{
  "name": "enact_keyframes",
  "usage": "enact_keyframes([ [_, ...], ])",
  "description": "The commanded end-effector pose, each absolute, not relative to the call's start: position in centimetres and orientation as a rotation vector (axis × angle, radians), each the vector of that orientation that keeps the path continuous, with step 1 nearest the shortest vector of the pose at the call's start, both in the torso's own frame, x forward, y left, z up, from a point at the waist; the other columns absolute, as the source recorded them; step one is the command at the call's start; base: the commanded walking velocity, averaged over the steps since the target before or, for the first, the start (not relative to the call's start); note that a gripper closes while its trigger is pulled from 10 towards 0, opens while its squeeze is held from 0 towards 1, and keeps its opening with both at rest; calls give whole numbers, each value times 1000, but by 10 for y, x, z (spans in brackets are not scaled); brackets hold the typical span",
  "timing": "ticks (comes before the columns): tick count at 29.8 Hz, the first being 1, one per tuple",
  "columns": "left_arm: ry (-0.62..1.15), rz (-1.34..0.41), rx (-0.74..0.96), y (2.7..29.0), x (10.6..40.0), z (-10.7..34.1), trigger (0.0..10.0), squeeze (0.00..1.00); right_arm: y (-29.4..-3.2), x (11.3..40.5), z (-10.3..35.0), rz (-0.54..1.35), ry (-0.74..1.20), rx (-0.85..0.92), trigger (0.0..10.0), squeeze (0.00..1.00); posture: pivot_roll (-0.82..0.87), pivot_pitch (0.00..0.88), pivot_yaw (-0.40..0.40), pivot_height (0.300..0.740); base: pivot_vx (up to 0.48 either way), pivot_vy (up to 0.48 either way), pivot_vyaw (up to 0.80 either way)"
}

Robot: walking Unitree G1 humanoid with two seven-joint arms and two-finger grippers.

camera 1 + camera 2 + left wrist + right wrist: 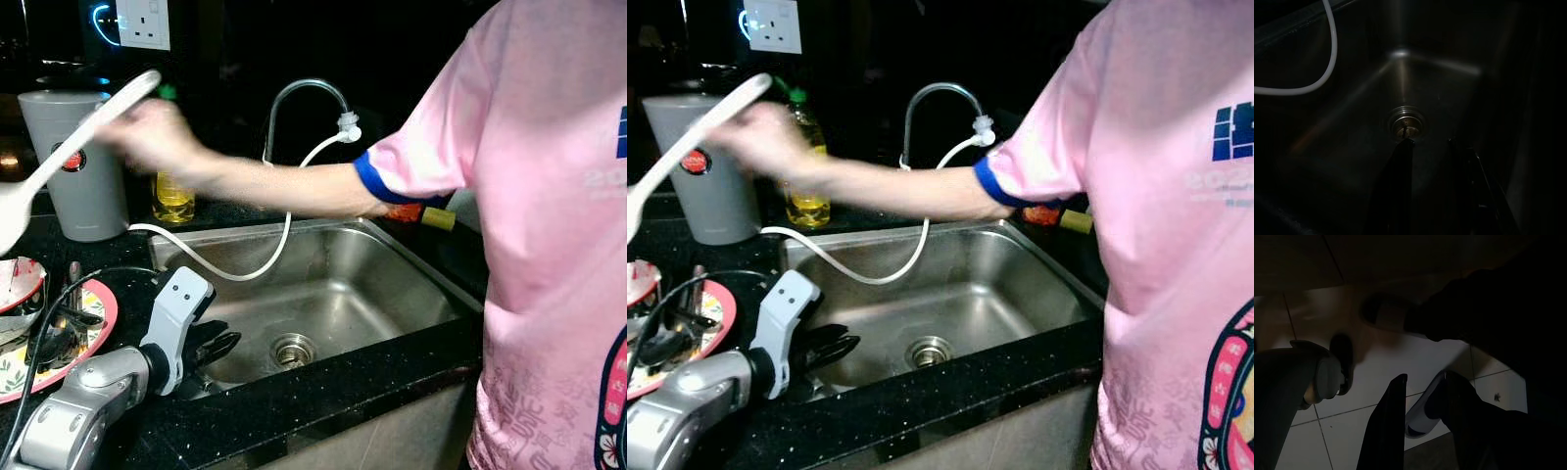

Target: Kitchen organization

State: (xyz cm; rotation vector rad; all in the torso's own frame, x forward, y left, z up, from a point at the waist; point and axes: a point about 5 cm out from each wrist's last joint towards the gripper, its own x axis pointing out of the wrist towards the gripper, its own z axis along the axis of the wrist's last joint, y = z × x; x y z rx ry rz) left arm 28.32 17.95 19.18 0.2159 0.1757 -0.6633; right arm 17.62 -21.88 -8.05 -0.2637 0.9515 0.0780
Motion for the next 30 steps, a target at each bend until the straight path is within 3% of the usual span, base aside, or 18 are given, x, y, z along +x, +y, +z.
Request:
enact_keyframes([
  [1, 206, -685, 193, 175, 282, 185, 10000, 0, -224, 172, -81, 56, 963, -259, 10000, 0, -28, 0, -127, 740, 0, 0, 0],
  [19, 207, -655, 194, 180, 280, 185, 10000, 0, -223, 171, -82, 76, 970, -270, 10000, 0, -13, 0, -136, 740, 0, 0, 0],
  [30, 223, -655, 216, 184, 279, 183, 10000, 0, -239, 162, -82, -71, 974, -172, 10000, 0, -26, 0, -118, 740, 0, 0, 0],
])
